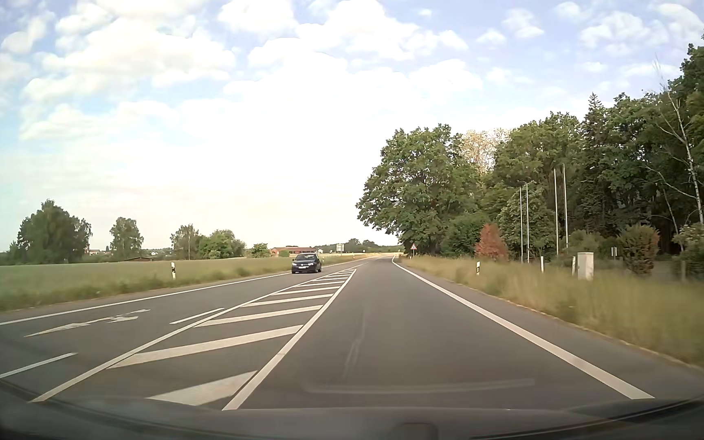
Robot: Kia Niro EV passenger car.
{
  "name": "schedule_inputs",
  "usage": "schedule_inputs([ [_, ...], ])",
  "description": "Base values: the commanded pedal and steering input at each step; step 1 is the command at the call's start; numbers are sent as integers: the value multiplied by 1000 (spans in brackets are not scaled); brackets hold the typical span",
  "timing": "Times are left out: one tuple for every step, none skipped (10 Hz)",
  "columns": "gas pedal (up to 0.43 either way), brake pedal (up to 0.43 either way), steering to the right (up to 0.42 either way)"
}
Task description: Follow the waypoints while adhering to traffic rules and regulations
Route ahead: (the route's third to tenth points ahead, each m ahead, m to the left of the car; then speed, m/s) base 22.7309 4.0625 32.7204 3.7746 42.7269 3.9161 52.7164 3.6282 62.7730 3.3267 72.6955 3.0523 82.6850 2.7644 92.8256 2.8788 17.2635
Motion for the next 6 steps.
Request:
schedule_inputs([
  [118, 30, 1],
  [110, 30, 2],
  [110, 30, 3],
  [110, 30, 3],
  [110, 30, 3],
  [110, 30, 3],
])
